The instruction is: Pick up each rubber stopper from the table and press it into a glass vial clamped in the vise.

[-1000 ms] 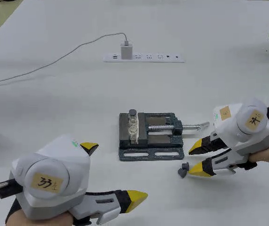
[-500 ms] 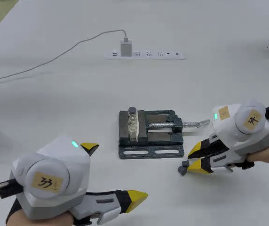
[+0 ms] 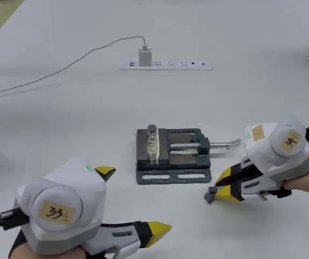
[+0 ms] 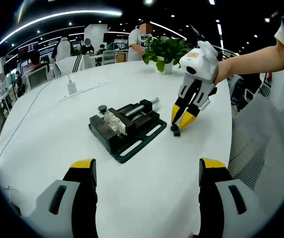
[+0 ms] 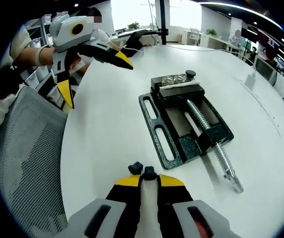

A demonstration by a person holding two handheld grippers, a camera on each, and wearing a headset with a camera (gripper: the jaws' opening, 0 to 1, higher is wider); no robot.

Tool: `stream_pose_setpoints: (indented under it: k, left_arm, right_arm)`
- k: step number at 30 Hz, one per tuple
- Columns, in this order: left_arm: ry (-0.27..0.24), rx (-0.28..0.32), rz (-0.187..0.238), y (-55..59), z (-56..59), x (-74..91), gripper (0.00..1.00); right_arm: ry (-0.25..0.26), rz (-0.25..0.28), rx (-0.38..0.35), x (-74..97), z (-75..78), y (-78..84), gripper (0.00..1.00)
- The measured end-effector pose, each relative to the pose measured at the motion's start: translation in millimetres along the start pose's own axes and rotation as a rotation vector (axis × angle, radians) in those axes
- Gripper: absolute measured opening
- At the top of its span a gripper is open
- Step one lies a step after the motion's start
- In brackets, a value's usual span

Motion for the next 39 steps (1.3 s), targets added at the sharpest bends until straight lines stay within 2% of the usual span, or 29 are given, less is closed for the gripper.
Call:
stream_pose_setpoints:
  k: [9, 11, 22, 29, 33, 39]
  left_arm:
    - [0.007, -0.012, 0.001, 0.1, 2.3, 0.5, 0.81]
    - [0.013, -0.019, 0.003, -1.3, 3.3, 0.3, 0.8]
    - [0.047, -0.098, 0.018, -12.2, 6.3, -6.3, 0.73]
    - [0.079, -0.151, 0.021, -20.5, 9.4, -13.7, 0.63]
    - [0.091, -0.188, 0.024, -26.4, 10.4, -17.1, 0.61]
    - [0.124, -0.25, 0.018, -32.9, 13.1, -21.2, 0.56]
  right_arm:
    - [0.01, -0.023, 0.001, 5.8, 1.5, -4.5, 0.07]
    - [0.015, -0.025, 0.022, 9.2, 1.1, -6.5, 0.07]
    - [0.008, -0.042, 0.059, 30.1, -3.0, -27.4, 0.07]
    - [-0.017, -0.058, 0.126, 40.3, -13.3, -44.0, 0.07]
    - [-0.019, -0.075, 0.181, 45.1, -18.3, -52.9, 0.07]
    - [-0.048, -0.103, 0.237, 51.6, -29.4, -66.0, 0.06]
Point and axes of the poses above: the centre of the closed fingertips' face, and the gripper's own axes: x roughly backward along the fingers, z roughly to its right, y roughly out of its underside, the point moved 7 cm from there along x, roughly backward along the fingers, and after that the axes turned 7 degrees about -x, right-handed, at the moved point
